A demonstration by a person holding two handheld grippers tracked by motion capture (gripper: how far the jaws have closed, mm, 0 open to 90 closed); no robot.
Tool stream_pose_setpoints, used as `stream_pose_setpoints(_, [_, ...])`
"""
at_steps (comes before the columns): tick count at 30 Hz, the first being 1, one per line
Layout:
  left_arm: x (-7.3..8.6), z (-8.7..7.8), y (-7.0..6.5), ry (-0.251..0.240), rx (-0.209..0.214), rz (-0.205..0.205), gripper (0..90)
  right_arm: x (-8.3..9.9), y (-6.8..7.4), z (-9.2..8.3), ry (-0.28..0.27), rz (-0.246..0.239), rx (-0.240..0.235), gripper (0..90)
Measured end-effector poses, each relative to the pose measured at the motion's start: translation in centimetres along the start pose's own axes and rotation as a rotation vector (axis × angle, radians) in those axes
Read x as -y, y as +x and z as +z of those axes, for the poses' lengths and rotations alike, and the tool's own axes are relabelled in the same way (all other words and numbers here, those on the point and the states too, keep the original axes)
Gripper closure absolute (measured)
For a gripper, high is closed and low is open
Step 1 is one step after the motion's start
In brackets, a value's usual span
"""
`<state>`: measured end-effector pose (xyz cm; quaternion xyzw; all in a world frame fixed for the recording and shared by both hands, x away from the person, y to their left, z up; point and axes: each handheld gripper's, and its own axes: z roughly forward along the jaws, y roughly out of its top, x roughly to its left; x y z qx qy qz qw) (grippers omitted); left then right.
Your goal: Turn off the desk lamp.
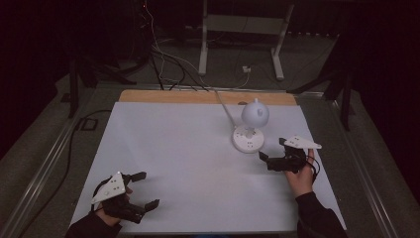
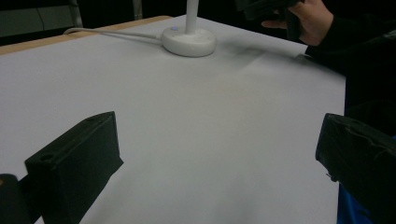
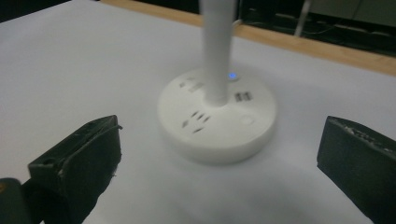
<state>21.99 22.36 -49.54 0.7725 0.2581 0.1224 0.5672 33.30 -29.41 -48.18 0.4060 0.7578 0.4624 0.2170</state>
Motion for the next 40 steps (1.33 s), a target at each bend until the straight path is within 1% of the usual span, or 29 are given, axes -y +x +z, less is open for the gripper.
stream_pose_setpoints(4, [-0.1,0.0,-0.1,0.000,0.004,0.003,0.5,0.7,1.3,-1.0,0.017,-0.011,-0.022,0.0])
stream_pose_setpoints(5, [-0.1,0.0,-0.1,0.002,0.003,0.005,0.5,0.8,1.6,-1.2,0.026,-0.006,-0.032,0.0])
stream_pose_setpoints(6, [0.0,0.0,-0.1,0.003,0.003,0.006,0.5,1.0,1.9,-1.4,0.023,-0.007,-0.043,0.0])
stream_pose_setpoints(8, [-0.1,0.1,-0.1,0.001,0.002,0.004,0.5,1.4,2.6,-1.8,0.036,-0.012,-0.052,0.0])
stream_pose_setpoints(12, [0.0,0.1,-0.1,0.006,-0.002,0.008,0.5,2.2,3.7,-2.7,0.050,-0.015,-0.116,0.0])
stream_pose_setpoints(13, [-0.1,0.1,-0.1,0.005,-0.001,0.008,0.5,2.4,4.0,-2.8,0.059,-0.022,-0.117,0.0])
stream_pose_setpoints(15, [-0.1,0.1,-0.2,0.004,-0.002,0.010,0.5,2.8,4.5,-3.2,0.062,-0.030,-0.141,0.0])
stream_pose_setpoints(16, [-0.1,0.1,-0.2,0.004,-0.002,0.010,0.5,3.0,4.7,-3.4,0.068,-0.040,-0.137,0.0])
stream_pose_setpoints(17, [-0.1,0.1,-0.2,0.004,-0.003,0.012,0.5,3.1,5.0,-3.6,0.075,-0.046,-0.142,0.0])
stream_pose_setpoints(19, [-0.1,0.1,-0.2,0.002,-0.002,0.009,0.5,3.5,5.2,-4.0,0.074,-0.052,-0.149,0.0])
stream_pose_setpoints(22, [-0.1,0.1,-0.2,0.004,-0.002,0.010,0.5,4.1,5.3,-4.6,0.079,-0.054,-0.175,0.0])
stream_pose_setpoints(25, [-0.1,0.1,-0.2,0.006,-0.003,0.010,0.5,4.7,5.1,-5.0,0.097,-0.056,-0.202,0.0])
stream_pose_setpoints(28, [-0.1,0.1,-0.2,0.006,-0.004,0.010,0.5,5.1,5.0,-5.2,0.110,-0.080,-0.176,0.0])
stream_pose_setpoints(29, [0.0,0.1,-0.2,0.007,-0.003,0.011,0.5,5.1,4.9,-5.2,0.112,-0.078,-0.173,0.0])
stream_pose_setpoints(31, [-0.1,0.1,-0.2,0.007,-0.002,0.012,0.5,5.1,4.5,-5.1,0.120,-0.054,-0.185,0.0])
stream_pose_setpoints(32, [-0.1,0.1,-0.2,0.007,-0.001,0.013,0.5,5.1,4.4,-5.0,0.122,-0.045,-0.183,0.0])
stream_pose_setpoints(36, [-0.1,0.2,-0.2,0.007,0.000,0.015,0.5,5.2,4.2,-4.8,0.129,-0.046,-0.185,0.0])
stream_pose_setpoints(40, [-0.1,0.2,-0.2,0.010,-0.003,0.014,0.5,5.2,4.1,-4.8,0.120,-0.045,-0.189,0.0])
